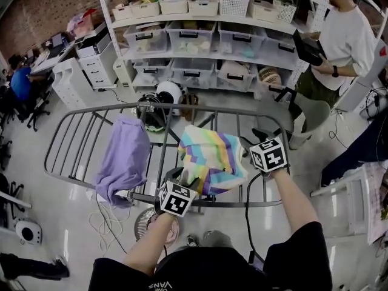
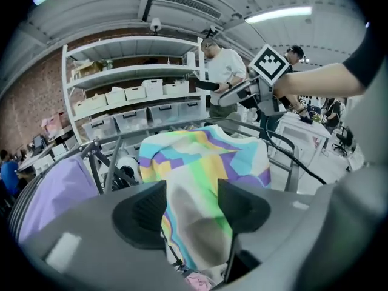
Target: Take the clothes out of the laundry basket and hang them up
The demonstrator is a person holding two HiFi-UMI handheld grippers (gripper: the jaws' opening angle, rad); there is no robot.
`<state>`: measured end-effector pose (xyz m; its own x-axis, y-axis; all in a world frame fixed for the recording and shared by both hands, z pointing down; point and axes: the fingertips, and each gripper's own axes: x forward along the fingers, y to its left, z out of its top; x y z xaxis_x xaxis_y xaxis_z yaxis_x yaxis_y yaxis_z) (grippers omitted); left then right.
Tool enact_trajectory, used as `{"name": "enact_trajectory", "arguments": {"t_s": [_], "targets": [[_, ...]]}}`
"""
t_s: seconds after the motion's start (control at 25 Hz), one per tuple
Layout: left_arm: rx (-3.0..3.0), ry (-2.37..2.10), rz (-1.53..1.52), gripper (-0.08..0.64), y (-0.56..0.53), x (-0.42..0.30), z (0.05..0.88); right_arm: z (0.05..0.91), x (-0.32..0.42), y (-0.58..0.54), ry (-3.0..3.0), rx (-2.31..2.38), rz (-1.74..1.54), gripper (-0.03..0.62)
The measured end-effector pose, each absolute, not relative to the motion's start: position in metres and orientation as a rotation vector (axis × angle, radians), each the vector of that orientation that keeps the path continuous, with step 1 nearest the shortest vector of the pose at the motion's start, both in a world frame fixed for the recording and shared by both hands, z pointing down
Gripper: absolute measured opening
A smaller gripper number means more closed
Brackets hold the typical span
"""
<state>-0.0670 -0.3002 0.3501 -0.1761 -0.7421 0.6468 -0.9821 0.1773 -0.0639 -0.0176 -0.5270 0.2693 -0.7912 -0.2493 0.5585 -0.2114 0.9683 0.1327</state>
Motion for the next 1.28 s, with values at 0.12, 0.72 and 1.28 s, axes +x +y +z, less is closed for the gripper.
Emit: {"name": "enact_trajectory", "arguments": {"t_s": [0.12, 0.72, 1.28], "targets": [[1.635, -1.949, 0.639, 0.239, -0.298, -0.066, 0.357, 0.268, -0.047, -0.511, -2.532, 0.249, -0.084, 0.219], [1.358, -1.919, 0.706, 0.238, -0.297, -0.070, 0.384, 0.305, -0.191, -0.473, -2.422, -0.343, 0.125, 0.186], [1.205, -1.973, 0.881, 0.156, -0.284, -0.072, 0.389, 0.361, -0.240, -0.429, -2.262, -0.383, -0.011, 0.128]]}}
